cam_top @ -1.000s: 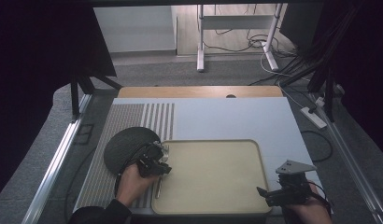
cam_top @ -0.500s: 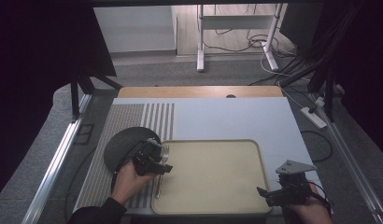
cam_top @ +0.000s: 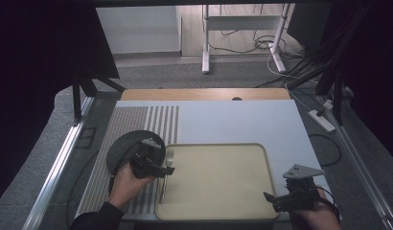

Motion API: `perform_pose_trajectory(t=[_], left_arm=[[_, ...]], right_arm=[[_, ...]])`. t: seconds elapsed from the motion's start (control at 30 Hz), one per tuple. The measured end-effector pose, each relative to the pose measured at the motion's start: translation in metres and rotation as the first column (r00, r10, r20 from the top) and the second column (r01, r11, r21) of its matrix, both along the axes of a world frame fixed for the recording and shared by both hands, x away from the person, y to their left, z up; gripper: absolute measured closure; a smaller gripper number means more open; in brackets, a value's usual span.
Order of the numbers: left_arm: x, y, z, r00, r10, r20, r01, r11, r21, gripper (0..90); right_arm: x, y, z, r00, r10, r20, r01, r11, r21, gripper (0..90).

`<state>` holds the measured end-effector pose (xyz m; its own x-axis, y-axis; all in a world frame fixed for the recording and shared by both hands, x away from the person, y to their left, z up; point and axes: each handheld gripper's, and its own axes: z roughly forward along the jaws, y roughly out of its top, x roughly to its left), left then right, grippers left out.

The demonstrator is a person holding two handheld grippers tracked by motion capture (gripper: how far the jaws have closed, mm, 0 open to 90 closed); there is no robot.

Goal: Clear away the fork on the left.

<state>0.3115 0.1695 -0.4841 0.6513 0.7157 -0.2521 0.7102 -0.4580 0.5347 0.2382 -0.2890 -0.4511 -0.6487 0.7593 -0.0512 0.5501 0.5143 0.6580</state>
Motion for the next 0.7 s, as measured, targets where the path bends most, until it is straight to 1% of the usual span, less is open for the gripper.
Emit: perform_pose_trajectory(t=[0.03,0.1,0.13,0.23,0.37,0.4,0.47,0.5,0.6,0.7], left_arm=[[-0.001,0.002,0.0,1.0,0.005,0.006,-0.005,1.0,0.003,14.3],[-0.001,0.003,0.0,1.0,0.003,0.004,-0.003,1.0,0.001,13.4],[-0.001,0.004,0.001,1.0,0.002,0.0,-0.002,1.0,-0.006,12.3],[-0.002,0.009,0.003,1.0,-0.001,0.007,0.001,0.9997,-0.023,7.7],[-0.003,0.015,0.004,0.9999,0.003,0.012,-0.003,0.9989,-0.046,4.7],[-0.004,0.02,0.005,0.9997,0.006,0.025,-0.004,0.9986,-0.052,3.1],[-0.005,0.023,0.006,0.9995,0.006,0.032,-0.004,0.9985,-0.054,2.3],[-0.007,0.027,0.007,0.9987,0.018,0.048,-0.015,0.9984,-0.055,0.1],[-0.011,0.033,0.008,0.9966,0.037,0.074,-0.033,0.9978,-0.058,0.0],[-0.014,0.037,0.008,0.9951,0.05,0.085,-0.046,0.9977,-0.051,0.0]], right_arm=[[0.0,0.0,0.0,1.0,0.0,0.0,0.0,1.0,0.0,0.0],[0.0,0.0,0.0,1.0,0.0,-0.001,0.0,1.0,0.0,0.0],[0.0,0.0,0.0,1.0,0.0,-0.001,0.0,1.0,0.0,0.0],[0.0,0.0,0.0,1.0,-0.001,-0.001,0.001,1.0,0.003,0.0],[0.0,0.0,0.0,1.0,-0.002,-0.001,0.002,1.0,0.004,0.0],[0.0,0.0,0.0,1.0,-0.002,-0.002,0.002,1.0,0.004,0.0],[0.0,0.0,0.0,1.0,-0.002,-0.002,0.002,1.0,0.005,0.0],[0.0,0.0,0.0,1.0,-0.002,-0.002,0.002,1.0,0.005,0.0],[0.0,0.0,0.0,1.0,-0.003,-0.003,0.003,1.0,0.005,0.0],[0.0,0.0,0.0,1.0,-0.004,-0.004,0.004,1.0,0.006,0.0]])
